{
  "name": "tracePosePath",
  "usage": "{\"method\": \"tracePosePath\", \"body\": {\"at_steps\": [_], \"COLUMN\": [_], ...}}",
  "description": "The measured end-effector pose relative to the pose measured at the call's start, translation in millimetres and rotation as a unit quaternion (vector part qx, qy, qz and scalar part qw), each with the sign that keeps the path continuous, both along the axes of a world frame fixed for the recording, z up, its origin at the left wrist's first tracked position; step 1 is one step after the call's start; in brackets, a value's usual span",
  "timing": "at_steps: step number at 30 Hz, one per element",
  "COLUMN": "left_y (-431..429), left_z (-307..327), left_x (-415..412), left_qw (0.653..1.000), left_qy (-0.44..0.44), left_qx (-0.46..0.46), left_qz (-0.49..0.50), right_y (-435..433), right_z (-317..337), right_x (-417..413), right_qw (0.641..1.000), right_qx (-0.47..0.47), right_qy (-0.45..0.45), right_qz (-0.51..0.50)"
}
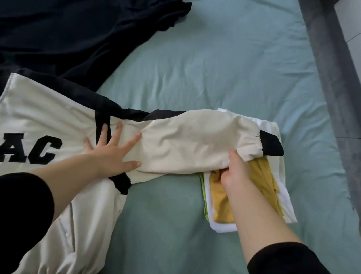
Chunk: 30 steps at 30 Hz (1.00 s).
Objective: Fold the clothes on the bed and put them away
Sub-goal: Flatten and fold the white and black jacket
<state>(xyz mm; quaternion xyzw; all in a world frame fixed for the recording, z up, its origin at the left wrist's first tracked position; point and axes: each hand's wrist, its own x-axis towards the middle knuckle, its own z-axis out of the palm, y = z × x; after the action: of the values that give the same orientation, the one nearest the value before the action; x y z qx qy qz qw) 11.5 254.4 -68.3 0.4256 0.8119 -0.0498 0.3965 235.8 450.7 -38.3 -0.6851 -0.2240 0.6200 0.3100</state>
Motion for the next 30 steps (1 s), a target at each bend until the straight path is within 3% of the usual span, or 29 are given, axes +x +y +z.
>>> {"method": "tracePosePath", "body": {"at_steps": [3,5,6,8,9,11,13,15,16,17,18,19,21,23,25,26,28,30], "left_y": [-5,-14,-19,-32,-40,-62,-87,-107,-113,-117,-120,-121,-123,-130,-149,-164,-201,-245], "left_z": [22,39,47,62,66,66,56,48,46,45,43,40,34,34,39,42,45,48], "left_x": [2,6,7,7,3,-7,-18,-26,-29,-31,-32,-33,-37,-47,-65,-75,-102,-130], "left_qw": [0.993,0.963,0.927,0.806,0.735,0.603,0.501,0.449,0.452,0.478,0.521,0.565,0.614,0.620,0.614,0.607,0.591,0.581], "left_qy": [-0.040,-0.112,-0.177,-0.324,-0.388,-0.481,-0.517,-0.516,-0.507,-0.488,-0.457,-0.421,-0.364,-0.342,-0.330,-0.326,-0.311,-0.285], "left_qx": [0.084,0.173,0.214,0.260,0.263,0.259,0.249,0.227,0.215,0.206,0.203,0.205,0.218,0.232,0.248,0.258,0.273,0.271], "left_qz": [0.073,0.174,0.251,0.422,0.489,0.582,0.648,0.694,0.702,0.701,0.692,0.680,0.665,0.667,0.673,0.677,0.693,0.713], "right_y": [-23,-48,-64,-97,-114,-147,-175,-197,-204,-210,-216,-221,-240,-263,-282,-287,-288,-288], "right_z": [15,27,32,35,35,30,20,6,-1,-5,-6,-4,7,18,23,23,21,19], "right_x": [-16,-31,-40,-58,-68,-87,-99,-105,-106,-107,-107,-108,-110,-110,-114,-117,-128,-143], "right_qw": [0.969,0.930,0.915,0.872,0.831,0.714,0.591,0.491,0.462,0.449,0.453,0.479,0.592,0.724,0.840,0.878,0.917,0.933], "right_qx": [0.150,0.232,0.256,0.315,0.356,0.435,0.441,0.384,0.345,0.314,0.306,0.321,0.361,0.288,0.083,-0.024,-0.161,-0.206], "right_qy": [-0.178,-0.247,-0.261,-0.271,-0.278,-0.293,-0.305,-0.327,-0.335,-0.333,-0.318,-0.289,-0.214,-0.150,-0.047,0.009,0.114,0.193], "right_qz": [0.085,0.144,0.172,0.260,0.324,0.465,0.603,0.710,0.745,0.768,0.775,0.764,0.688,0.609,0.533,0.477,0.347,0.225]}}
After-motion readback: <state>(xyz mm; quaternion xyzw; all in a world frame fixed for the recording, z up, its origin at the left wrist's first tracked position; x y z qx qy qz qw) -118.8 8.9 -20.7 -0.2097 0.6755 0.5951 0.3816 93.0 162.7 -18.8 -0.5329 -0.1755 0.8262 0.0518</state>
